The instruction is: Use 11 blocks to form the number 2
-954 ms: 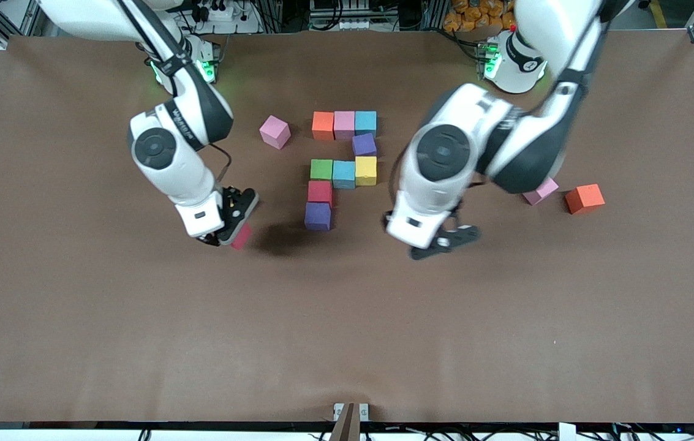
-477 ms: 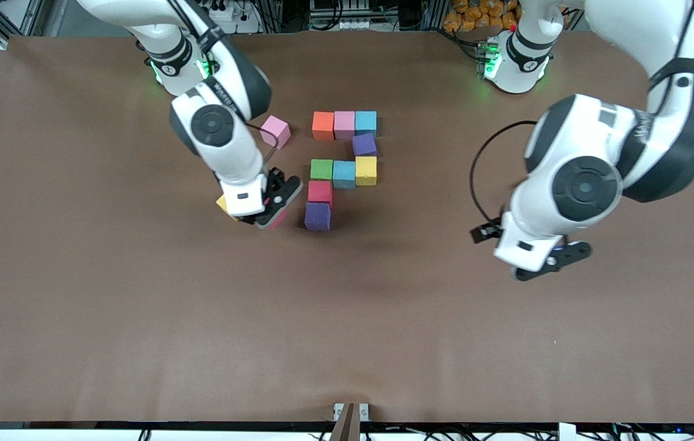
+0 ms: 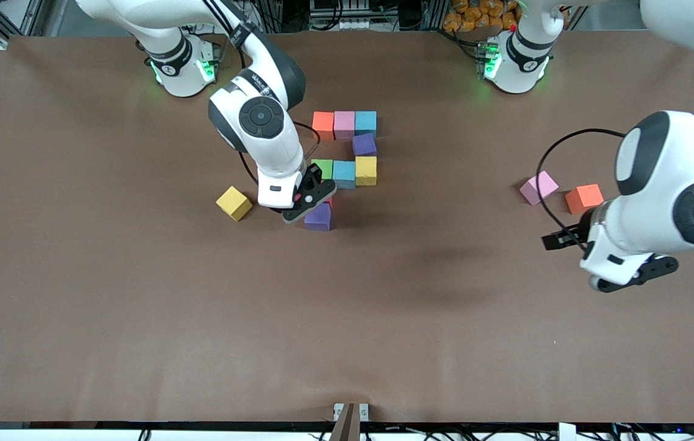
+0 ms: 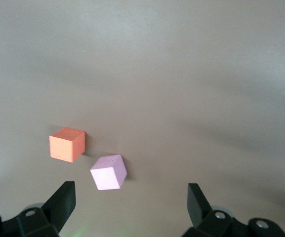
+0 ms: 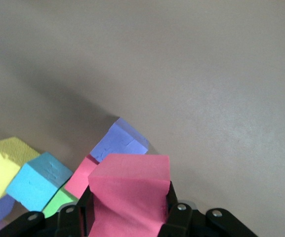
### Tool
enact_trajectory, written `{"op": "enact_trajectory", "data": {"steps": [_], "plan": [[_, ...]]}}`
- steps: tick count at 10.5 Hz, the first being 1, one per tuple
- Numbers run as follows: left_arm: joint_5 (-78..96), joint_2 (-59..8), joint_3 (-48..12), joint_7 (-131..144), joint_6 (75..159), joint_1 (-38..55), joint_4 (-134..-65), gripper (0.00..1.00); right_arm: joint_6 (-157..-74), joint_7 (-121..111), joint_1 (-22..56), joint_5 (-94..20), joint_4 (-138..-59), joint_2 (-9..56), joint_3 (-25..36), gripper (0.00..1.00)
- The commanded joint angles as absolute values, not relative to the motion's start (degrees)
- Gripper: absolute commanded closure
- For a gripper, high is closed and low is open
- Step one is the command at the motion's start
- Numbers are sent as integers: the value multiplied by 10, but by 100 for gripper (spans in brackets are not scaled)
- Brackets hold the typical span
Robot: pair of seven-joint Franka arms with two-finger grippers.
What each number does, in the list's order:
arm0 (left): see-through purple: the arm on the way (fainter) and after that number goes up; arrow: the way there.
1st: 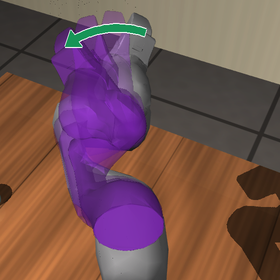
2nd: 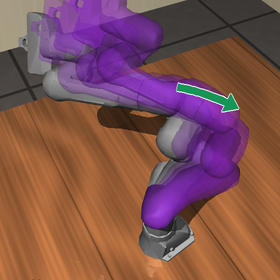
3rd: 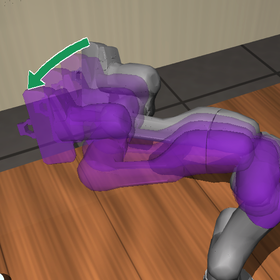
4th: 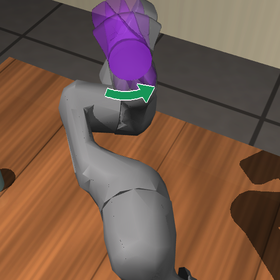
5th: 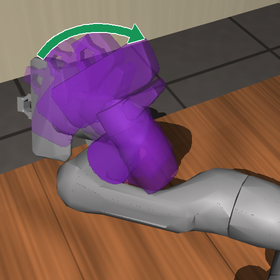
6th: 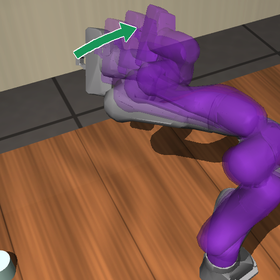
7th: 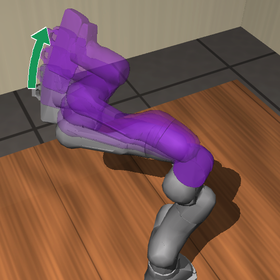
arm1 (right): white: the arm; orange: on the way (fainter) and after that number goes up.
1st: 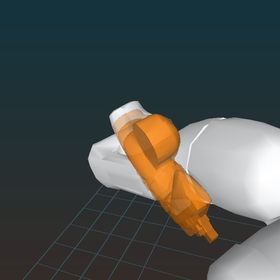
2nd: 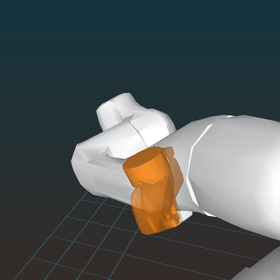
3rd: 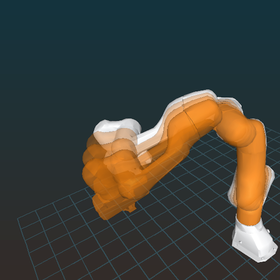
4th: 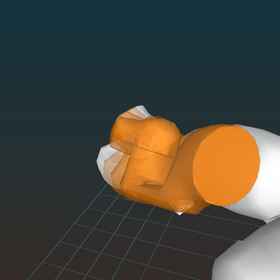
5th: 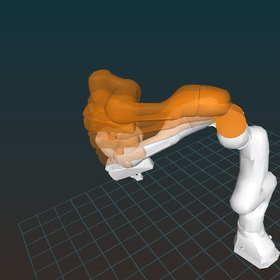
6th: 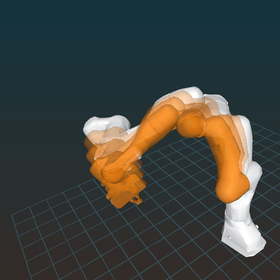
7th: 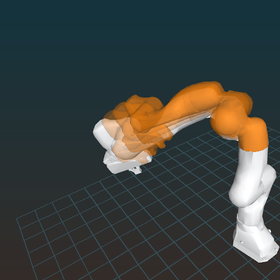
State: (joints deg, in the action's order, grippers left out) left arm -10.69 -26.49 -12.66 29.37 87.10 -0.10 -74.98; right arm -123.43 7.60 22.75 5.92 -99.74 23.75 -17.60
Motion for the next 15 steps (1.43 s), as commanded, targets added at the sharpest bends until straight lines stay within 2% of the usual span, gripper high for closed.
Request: {"op": "enact_trajectory", "data": {"steps": [1, 4, 5, 7, 8, 10, 12, 14, 15], "plan": [[-131, -164, -135, 257, 971, -38, -926, 0, -1220, 144, 240, 26, -955, 257, -169, 50], [-128, -78, -135, 205, 1099, -77, -1103, 0, -1226, 217, 244, -31, -955, 264, -169, 50], [-128, -61, -135, 204, 1118, -84, -1143, 0, -1226, 245, 250, -32, -949, 267, -168, 50], [-125, -51, -135, 204, 1136, -87, -1175, 0, -1227, 224, 251, -21, -946, 272, -164, 49], [-123, -50, -135, 204, 1140, -87, -1192, 0, -1227, 132, 252, -15, -935, 280, -157, 49], [-105, -33, -135, 207, 1186, -88, -1245, 0, -1227, 47, 301, -14, -894, 304, -128, 50], [-84, -48, -135, 201, 1196, -98, -1243, 0, -1227, -49, 322, -14, -848, 330, -121, 50], [-87, -64, -132, 197, 1184, -105, -1210, 0, -1229, -123, 394, -14, -791, 377, -66, 50], [-87, -86, -132, 197, 1179, -118, -1196, 0, -1231, -188, 402, -13, -792, 380, -61, 50]]}}
